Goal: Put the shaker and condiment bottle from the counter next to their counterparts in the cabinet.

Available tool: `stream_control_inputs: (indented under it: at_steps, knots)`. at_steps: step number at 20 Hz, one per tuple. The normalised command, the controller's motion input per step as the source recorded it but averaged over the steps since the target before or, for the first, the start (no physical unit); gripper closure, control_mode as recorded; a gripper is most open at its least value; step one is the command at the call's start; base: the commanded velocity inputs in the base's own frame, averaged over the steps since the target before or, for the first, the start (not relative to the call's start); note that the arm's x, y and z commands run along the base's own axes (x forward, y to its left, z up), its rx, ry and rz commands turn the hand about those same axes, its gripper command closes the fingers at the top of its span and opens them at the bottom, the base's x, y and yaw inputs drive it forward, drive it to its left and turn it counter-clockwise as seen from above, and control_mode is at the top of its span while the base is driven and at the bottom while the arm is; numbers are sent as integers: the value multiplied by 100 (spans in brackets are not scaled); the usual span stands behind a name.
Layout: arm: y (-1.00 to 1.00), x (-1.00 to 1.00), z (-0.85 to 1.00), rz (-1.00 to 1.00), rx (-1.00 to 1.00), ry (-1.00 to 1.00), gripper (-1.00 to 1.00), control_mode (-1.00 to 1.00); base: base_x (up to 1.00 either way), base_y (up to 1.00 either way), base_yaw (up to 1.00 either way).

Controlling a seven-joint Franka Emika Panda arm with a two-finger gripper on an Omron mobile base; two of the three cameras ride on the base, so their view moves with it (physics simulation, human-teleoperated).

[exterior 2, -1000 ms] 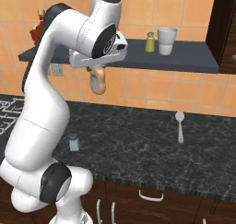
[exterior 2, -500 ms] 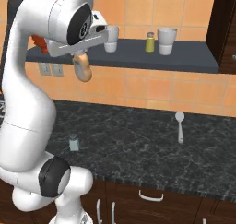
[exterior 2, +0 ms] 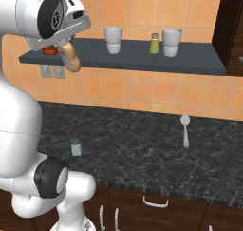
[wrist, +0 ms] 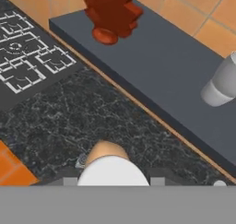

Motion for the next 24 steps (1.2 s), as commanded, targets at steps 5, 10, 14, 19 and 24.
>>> stream_control_inputs:
  at_steps: [5, 10, 14, 19, 24]
  knots:
    - [21, 28, 27, 0, -1, 0, 100, -100, 0, 0, 0]
    - [13, 39, 22, 0, 0, 0, 100, -100, 0, 0, 0]
    - [18, 31, 1, 0, 0, 0, 100, -100, 0, 0, 0]
    - [19, 24, 1, 0, 0, 0, 100, -100, 0, 0, 0]
    - [16, 19, 2, 0, 0, 1, 100, -100, 0, 0, 0]
